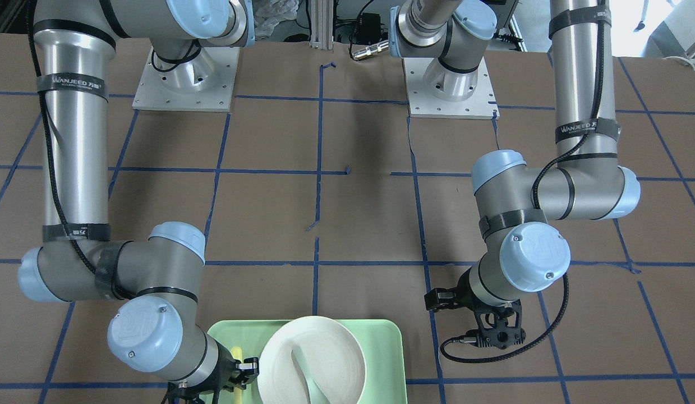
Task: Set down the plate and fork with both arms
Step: 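Carry the fork beside the plate on the tray and open the right gripper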
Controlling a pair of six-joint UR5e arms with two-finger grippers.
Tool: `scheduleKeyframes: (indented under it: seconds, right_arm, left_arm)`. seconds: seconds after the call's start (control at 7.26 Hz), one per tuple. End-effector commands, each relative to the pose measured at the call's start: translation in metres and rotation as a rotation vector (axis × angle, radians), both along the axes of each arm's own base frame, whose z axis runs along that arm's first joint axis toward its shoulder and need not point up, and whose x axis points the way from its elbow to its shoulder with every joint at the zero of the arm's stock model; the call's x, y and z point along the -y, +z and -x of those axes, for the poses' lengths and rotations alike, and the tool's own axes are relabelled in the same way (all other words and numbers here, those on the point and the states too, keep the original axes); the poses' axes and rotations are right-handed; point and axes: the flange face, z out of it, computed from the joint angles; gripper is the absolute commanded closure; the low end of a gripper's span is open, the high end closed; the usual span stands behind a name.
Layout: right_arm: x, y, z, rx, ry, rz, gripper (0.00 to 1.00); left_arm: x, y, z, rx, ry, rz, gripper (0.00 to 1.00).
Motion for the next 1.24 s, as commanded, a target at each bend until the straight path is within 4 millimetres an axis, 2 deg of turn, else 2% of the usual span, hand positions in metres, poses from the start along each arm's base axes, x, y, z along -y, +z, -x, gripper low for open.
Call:
scheduleKeyframes:
  seconds: [0.0, 0.14, 0.28, 0.41, 0.55, 0.83, 0.96, 1.1]
  right_arm:
    - [-0.002, 0.019, 0.005, -0.052, -0.004, 0.043, 0.0]
    - [-0.01, 0.044, 0.007, -0.051, -0.007, 0.059, 0.0]
    - [-0.024, 0.054, 0.006, -0.044, -0.011, 0.014, 0.0]
    - [-0.043, 0.078, 0.006, -0.038, -0.015, -0.027, 0.0]
    - [-0.07, 0.089, 0.008, -0.045, -0.013, -0.113, 0.0]
    - [-0.133, 0.161, 0.015, -0.067, 0.011, -0.162, 0.0]
    - [-0.168, 0.188, 0.02, -0.086, 0.058, -0.233, 0.0]
    - [-0.184, 0.208, 0.027, -0.138, 0.061, -0.251, 0.0]
  left_arm:
    - [0.0, 0.002, 0.0, 0.002, 0.0, 0.004, 0.0]
    - [-0.001, 0.01, 0.0, 0.004, 0.002, 0.014, 0.0]
    - [-0.004, 0.022, 0.001, 0.003, 0.0, 0.026, 0.0]
    - [-0.005, 0.039, -0.002, 0.034, -0.001, 0.048, 0.0]
    - [-0.009, 0.058, -0.001, 0.088, -0.011, 0.074, 0.0]
    - [-0.026, 0.094, -0.005, 0.089, -0.007, 0.048, 0.0]
    - [-0.038, 0.106, -0.005, 0.094, -0.01, 0.005, 0.0]
    - [-0.055, 0.121, -0.002, 0.121, -0.023, -0.043, 0.0]
